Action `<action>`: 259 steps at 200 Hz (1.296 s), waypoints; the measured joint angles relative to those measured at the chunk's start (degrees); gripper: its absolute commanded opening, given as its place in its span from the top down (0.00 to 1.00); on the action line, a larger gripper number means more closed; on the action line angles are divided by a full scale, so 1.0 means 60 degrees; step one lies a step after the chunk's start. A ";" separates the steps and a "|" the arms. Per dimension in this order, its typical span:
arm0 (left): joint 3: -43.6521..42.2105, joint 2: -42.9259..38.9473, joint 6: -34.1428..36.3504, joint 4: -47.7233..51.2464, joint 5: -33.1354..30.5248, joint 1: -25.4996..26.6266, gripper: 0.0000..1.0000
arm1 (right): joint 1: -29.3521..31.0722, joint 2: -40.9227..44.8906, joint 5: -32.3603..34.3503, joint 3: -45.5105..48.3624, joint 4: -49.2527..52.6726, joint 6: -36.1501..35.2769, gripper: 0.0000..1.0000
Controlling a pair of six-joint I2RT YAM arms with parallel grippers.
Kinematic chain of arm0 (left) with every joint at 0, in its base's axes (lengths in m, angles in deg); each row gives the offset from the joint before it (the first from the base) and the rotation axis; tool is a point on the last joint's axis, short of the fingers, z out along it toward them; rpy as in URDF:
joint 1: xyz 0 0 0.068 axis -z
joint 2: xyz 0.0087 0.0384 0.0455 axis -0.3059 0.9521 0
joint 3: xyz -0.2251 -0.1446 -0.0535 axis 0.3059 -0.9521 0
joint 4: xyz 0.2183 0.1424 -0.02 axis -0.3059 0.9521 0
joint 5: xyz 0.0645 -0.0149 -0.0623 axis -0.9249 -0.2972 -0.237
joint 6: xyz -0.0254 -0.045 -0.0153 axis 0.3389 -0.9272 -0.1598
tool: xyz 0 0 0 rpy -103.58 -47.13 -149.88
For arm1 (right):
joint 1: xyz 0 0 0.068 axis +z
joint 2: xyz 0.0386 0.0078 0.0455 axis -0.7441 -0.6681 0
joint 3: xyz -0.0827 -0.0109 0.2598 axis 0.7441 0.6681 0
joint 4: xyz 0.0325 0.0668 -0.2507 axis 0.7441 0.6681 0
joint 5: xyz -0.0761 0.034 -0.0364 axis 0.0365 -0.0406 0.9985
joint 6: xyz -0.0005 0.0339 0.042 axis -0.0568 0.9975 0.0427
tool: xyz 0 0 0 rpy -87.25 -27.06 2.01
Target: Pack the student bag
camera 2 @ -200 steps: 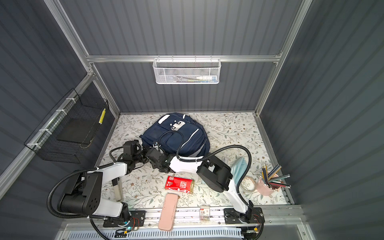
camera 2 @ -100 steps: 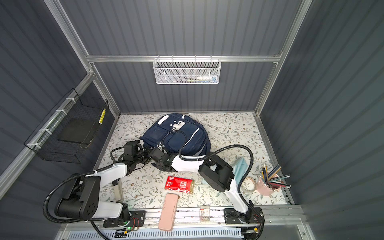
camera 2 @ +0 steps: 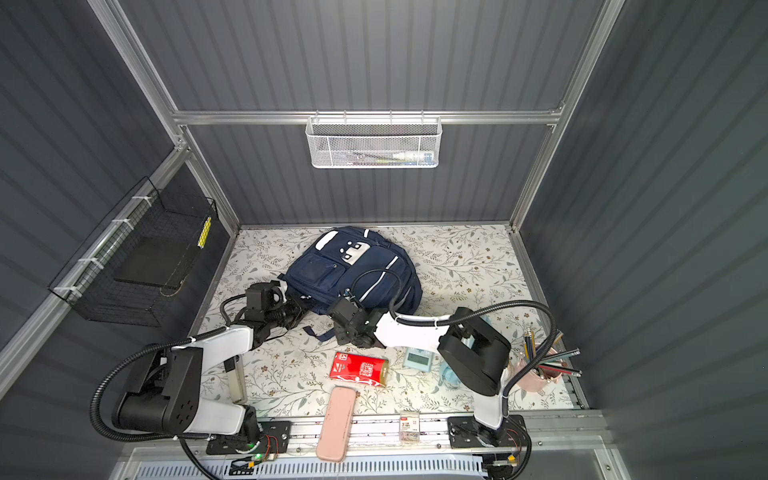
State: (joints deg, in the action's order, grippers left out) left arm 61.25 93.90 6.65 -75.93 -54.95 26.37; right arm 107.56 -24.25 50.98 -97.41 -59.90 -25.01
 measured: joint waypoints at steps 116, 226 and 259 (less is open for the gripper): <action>0.0543 0.0871 0.0266 -0.0007 0.0350 -0.0259 1.00 | -0.1468 0.2630 -0.0423 0.2426 0.0965 -0.1089 1.00; -0.0794 -0.1676 -0.0648 -0.0670 -0.0328 -0.0022 0.34 | 0.0525 -0.1268 -0.1541 -0.2605 0.0998 -0.1169 1.00; -0.1337 -0.1297 -0.1636 -0.1155 -0.0528 0.1060 0.46 | 0.0590 -0.1348 -0.1555 -0.2656 0.0896 -0.1253 1.00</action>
State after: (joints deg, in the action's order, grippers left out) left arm 53.23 86.12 -3.16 -82.86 -58.12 32.73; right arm 111.11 -32.33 41.65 -113.35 -54.52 -32.53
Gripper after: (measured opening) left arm 0.615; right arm 0.071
